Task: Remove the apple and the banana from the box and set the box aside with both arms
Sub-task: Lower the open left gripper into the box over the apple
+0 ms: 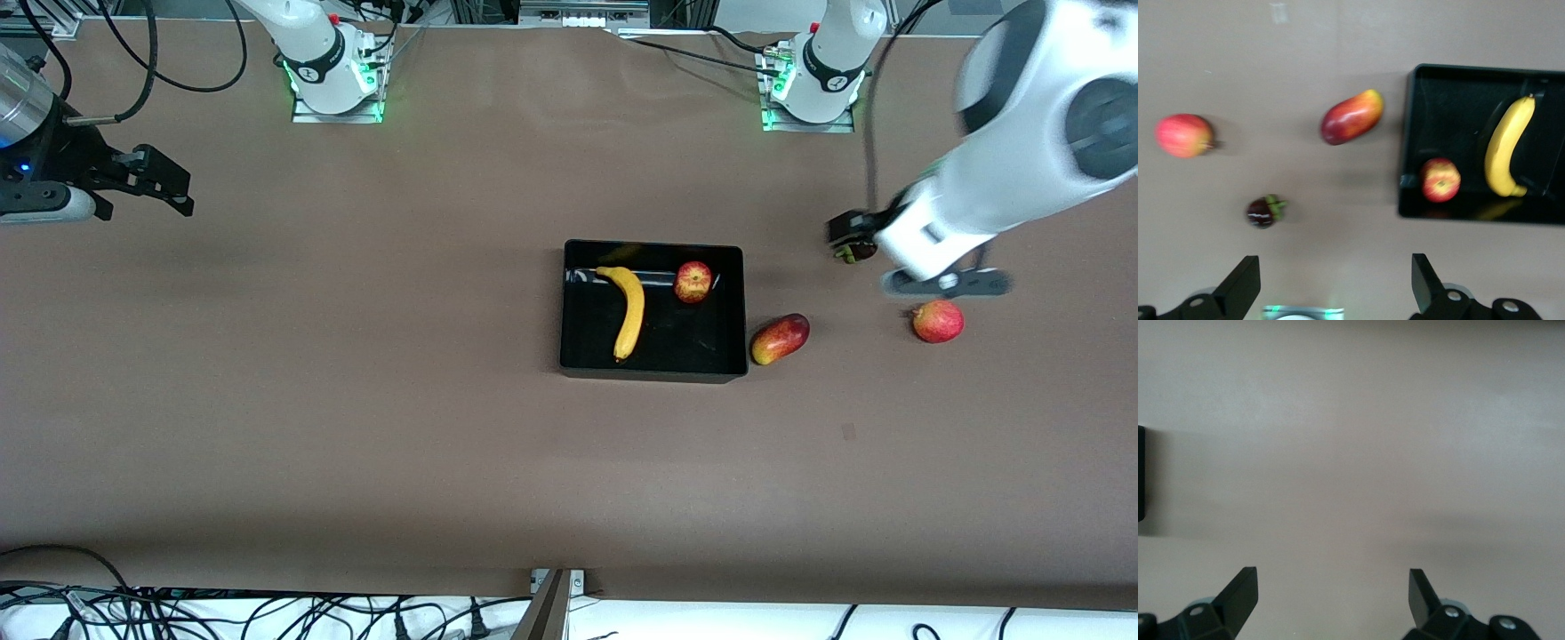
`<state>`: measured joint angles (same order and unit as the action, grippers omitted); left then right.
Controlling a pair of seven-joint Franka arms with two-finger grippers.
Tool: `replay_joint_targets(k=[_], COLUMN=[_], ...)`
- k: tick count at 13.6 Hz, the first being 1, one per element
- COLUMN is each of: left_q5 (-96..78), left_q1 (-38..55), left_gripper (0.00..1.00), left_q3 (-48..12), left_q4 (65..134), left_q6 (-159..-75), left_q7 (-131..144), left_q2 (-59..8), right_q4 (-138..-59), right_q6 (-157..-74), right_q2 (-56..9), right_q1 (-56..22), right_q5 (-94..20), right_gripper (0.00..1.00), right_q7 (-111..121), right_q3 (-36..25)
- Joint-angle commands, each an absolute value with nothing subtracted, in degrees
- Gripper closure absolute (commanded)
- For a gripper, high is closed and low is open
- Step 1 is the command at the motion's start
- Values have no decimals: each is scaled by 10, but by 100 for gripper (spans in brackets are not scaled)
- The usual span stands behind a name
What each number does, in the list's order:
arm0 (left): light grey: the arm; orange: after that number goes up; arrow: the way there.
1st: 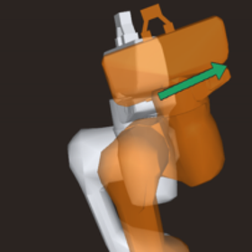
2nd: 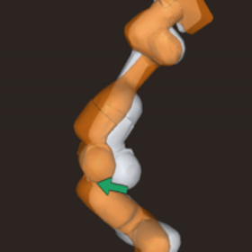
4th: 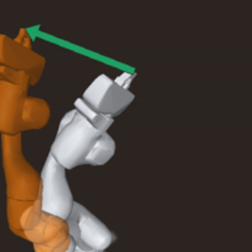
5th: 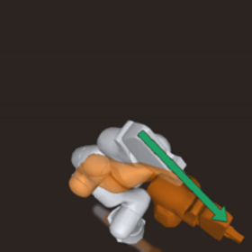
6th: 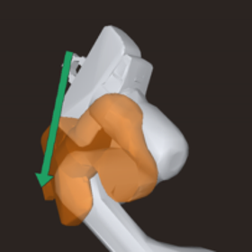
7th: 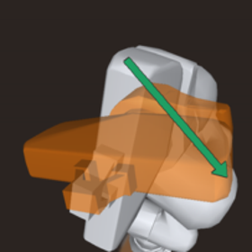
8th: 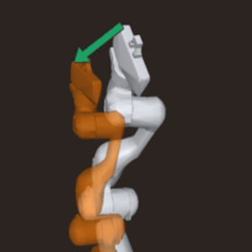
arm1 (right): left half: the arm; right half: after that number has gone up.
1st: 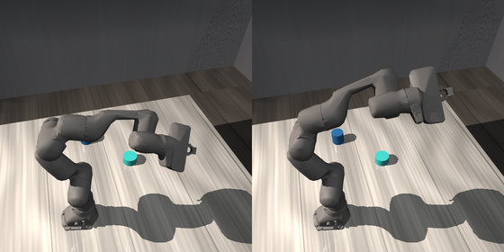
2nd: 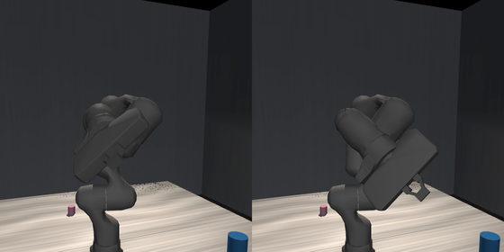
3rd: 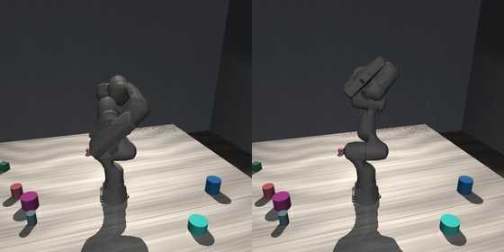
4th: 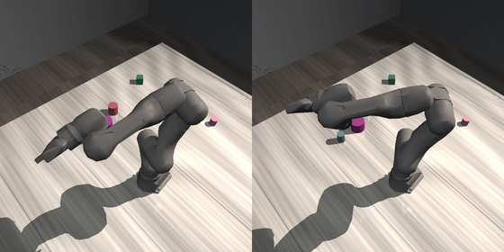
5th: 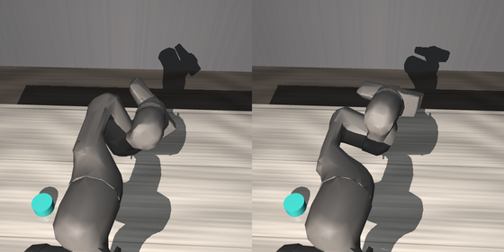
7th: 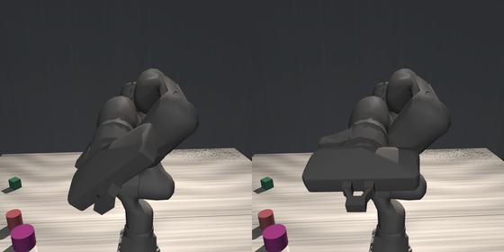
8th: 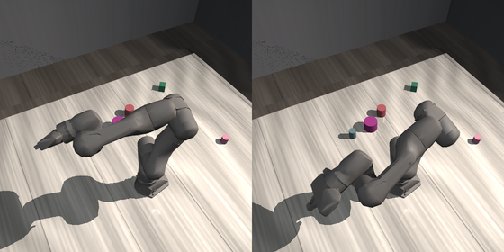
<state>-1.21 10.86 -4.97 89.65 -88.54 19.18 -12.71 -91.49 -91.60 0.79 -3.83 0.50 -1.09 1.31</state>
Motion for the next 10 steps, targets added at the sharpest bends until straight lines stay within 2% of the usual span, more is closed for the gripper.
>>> replay_joint_targets(k=[1,5,10], left_q5=[-16,-15,23], left_q1=[164,211,252], left_gripper=[0,0,0], left_q3=[-47,-48,-47], left_q4=[874,925,1092], left_q6=[-912,-996,-1188], left_q7=[305,410,486], left_q2=[-202,-256,-260], right_q4=[-907,-907,-907], right_q6=[-914,-914,-915], right_q2=[6,5,5], right_q1=[-33,-33,-33], right_q5=[14,14,14], right_gripper=[0,0,0], right_q7=[-5,-4,-4], right_q3=[18,18,18])
